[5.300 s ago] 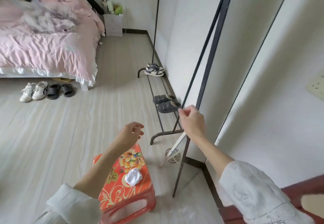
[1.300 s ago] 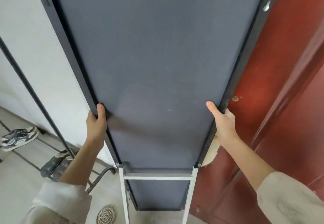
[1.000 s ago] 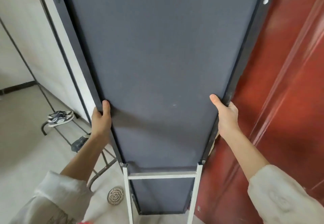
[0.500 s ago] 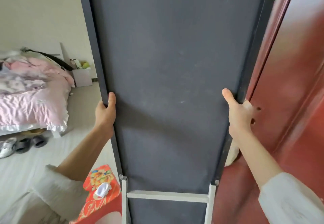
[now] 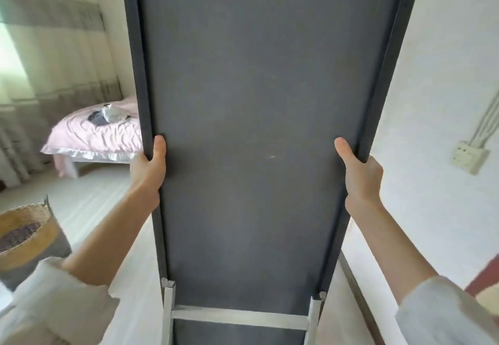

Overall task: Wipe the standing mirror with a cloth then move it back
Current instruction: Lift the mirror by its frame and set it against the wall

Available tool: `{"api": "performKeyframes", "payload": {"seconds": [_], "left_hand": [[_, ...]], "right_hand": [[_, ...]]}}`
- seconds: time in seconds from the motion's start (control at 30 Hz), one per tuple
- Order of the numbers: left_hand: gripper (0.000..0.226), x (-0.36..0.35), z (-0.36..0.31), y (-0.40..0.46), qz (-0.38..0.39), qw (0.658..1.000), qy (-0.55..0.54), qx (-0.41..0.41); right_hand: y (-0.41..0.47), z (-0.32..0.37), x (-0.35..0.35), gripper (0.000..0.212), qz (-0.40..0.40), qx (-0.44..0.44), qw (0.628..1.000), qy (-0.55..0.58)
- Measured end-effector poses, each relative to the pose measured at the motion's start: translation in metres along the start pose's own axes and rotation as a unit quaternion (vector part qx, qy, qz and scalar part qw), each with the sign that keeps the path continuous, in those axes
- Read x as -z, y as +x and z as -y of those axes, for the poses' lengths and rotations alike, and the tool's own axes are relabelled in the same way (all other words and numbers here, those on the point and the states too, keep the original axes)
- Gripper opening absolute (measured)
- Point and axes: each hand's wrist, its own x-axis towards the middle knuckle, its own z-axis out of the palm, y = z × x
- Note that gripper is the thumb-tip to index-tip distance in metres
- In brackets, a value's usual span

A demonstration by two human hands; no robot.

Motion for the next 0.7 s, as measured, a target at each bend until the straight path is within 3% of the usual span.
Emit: {"api": "performKeyframes", "payload": {"seconds": [0.3,0.57,0.7], "left_hand": [[0.044,0.149,-0.009,0.082,-0.105,0.994,0.012,-0.029],[0.036,0.186,0.013,0.176,-0.187,0.981,0.049,-0.029],[0.038,0.178,0.024,0.246,-0.217,0.975,0.048,-0.029]], "right_hand": [[-0.049,-0.046,-0.174,0.029,0.134,-0.073,0.987,0.054],[-0.022,-0.100,-0.313,0.027,0.238,-0.136,0.959,0.075],[0.024,-0.119,-0.393,0.058,0.280,-0.160,0.943,0.081]]}}
